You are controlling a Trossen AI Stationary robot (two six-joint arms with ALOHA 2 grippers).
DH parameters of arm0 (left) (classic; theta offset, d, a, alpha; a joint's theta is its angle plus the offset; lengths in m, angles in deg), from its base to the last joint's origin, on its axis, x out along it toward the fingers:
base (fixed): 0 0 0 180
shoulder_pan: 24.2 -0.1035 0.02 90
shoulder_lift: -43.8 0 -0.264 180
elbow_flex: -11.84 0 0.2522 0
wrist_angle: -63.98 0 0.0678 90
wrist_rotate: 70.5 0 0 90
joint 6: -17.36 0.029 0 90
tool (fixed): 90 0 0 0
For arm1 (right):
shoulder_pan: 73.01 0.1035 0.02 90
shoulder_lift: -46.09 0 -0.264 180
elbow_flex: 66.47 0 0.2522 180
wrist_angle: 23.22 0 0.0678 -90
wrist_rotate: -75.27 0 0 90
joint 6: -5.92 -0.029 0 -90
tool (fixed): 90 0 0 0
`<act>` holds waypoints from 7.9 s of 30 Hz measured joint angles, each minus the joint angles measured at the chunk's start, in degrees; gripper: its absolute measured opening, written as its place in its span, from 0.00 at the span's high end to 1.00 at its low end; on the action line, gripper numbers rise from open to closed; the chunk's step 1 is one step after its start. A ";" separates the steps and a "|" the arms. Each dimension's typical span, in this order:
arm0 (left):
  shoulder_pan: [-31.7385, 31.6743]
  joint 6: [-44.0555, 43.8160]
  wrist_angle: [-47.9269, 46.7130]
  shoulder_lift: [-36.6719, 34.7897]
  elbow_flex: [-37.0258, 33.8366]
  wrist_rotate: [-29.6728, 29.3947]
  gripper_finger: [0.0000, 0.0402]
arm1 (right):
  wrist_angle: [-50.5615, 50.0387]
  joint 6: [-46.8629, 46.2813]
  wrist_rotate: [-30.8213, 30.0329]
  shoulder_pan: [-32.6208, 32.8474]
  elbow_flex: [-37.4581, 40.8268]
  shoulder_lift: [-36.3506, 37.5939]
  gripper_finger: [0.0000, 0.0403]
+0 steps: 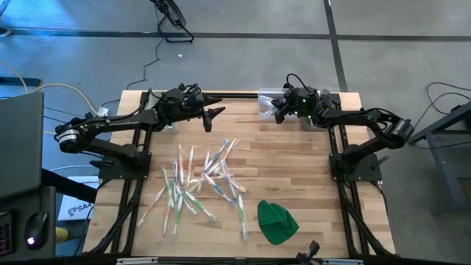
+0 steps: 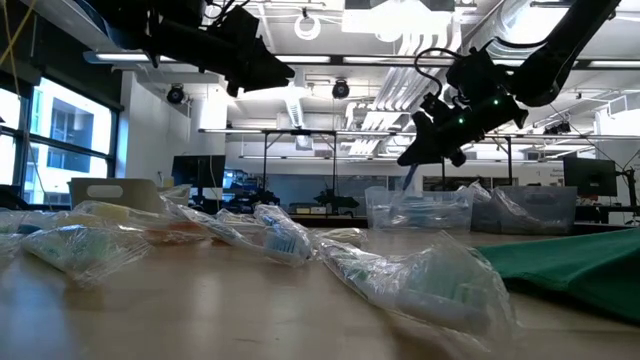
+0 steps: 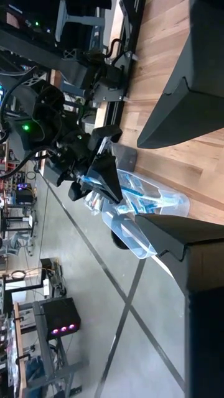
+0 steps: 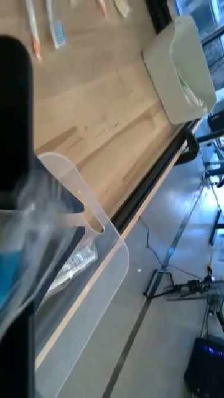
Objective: Pick & Place Toothbrushes
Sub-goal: Put the blue toothbrush into the transparent bin
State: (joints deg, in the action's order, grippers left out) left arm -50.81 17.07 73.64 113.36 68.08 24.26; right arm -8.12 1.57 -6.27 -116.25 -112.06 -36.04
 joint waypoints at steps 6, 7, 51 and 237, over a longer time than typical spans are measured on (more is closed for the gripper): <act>0.00 0.00 0.00 0.00 0.00 0.00 0.55 | 0.03 0.91 -3.21 0.00 0.00 0.00 0.78; 0.00 0.00 0.01 0.00 0.00 0.00 0.55 | 0.07 1.07 -4.24 0.00 0.00 0.00 0.76; 0.00 -0.71 -3.88 0.00 0.00 -6.32 0.55 | 18.07 8.69 3.94 3.75 0.00 0.04 0.63; 25.51 -20.98 -37.11 -17.29 0.00 -23.89 1.00 | -0.87 -25.41 -17.86 49.83 -29.38 -37.47 0.97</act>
State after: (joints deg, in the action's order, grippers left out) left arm -25.30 -3.91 36.53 96.08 68.08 0.37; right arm -8.99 -23.84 -24.13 -66.42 -141.44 -73.51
